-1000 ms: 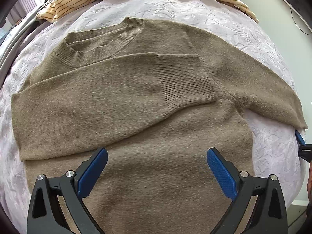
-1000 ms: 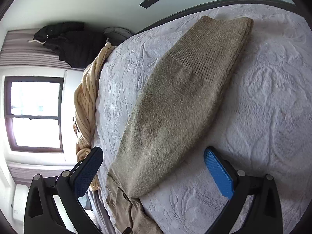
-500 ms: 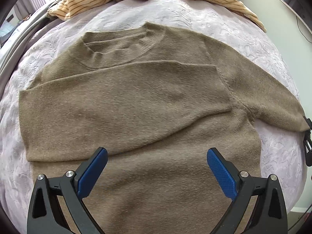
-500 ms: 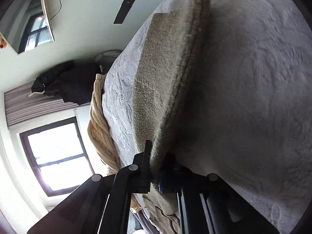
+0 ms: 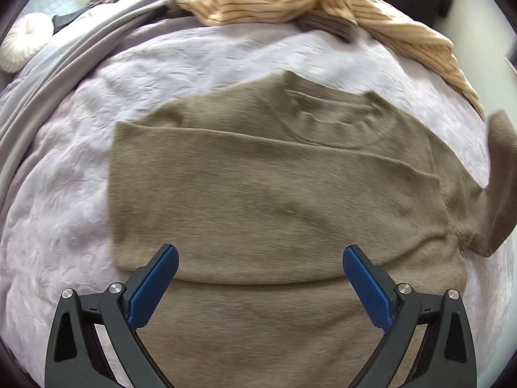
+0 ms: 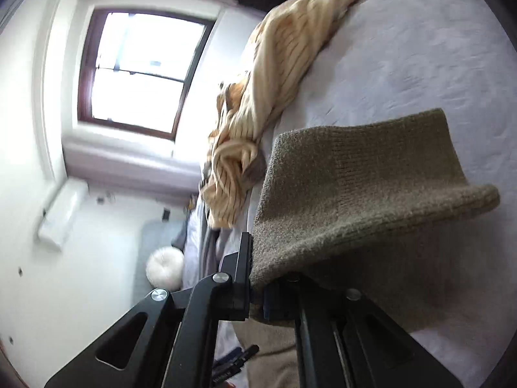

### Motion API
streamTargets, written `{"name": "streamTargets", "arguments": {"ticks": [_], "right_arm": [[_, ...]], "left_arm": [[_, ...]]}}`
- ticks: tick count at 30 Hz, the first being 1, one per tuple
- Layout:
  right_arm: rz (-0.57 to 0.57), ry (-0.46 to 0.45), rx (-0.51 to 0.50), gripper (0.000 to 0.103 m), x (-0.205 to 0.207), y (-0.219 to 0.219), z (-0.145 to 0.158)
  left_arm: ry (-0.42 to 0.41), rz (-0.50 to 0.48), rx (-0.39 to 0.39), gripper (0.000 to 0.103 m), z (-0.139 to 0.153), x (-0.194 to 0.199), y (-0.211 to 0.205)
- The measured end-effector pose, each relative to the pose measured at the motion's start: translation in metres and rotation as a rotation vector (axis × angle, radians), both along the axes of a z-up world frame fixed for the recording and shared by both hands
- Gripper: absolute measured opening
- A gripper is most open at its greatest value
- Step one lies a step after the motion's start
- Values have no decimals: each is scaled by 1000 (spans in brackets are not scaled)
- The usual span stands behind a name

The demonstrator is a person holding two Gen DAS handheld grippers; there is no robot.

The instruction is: Fold small clothes

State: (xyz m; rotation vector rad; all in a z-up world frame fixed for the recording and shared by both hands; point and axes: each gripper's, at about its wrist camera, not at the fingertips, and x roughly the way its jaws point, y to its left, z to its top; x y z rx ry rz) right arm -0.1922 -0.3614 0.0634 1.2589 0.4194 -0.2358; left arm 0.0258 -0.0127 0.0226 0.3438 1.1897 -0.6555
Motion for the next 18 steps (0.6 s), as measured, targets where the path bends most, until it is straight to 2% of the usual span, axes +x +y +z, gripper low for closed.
{"name": "streamTargets", "arguments": {"ticks": [4, 6, 7, 9, 10, 12, 14, 15, 16, 17, 18], "right_arm": [[236, 101, -9, 6, 99, 57, -30], [317, 175, 16, 6, 134, 86, -56], [335, 216, 23, 6, 136, 98, -71], [331, 330, 46, 10, 150, 104, -94], [318, 349, 69, 11, 149, 104, -103], [263, 334, 101, 15, 146, 93, -106], [198, 328, 76, 22, 137, 83, -96], [166, 329, 51, 22, 132, 78, -86], [148, 332, 21, 16, 133, 75, -81], [155, 331, -16, 7, 137, 75, -73], [188, 332, -69, 7, 140, 84, -61]], "left_arm": [[-7, 63, 1, 102, -3, 20, 24], [-3, 90, 5, 102, -6, 28, 34], [-1, 102, 6, 102, -7, 31, 41], [5, 116, 1, 102, -9, 38, 52], [6, 120, -1, 102, -9, 41, 57], [10, 125, -12, 102, -10, 45, 66], [12, 131, -29, 102, -10, 50, 75], [14, 134, -40, 102, -9, 52, 79], [16, 136, -50, 102, -8, 54, 82], [20, 137, -64, 102, -6, 56, 85], [24, 136, -80, 102, -5, 58, 88]]}}
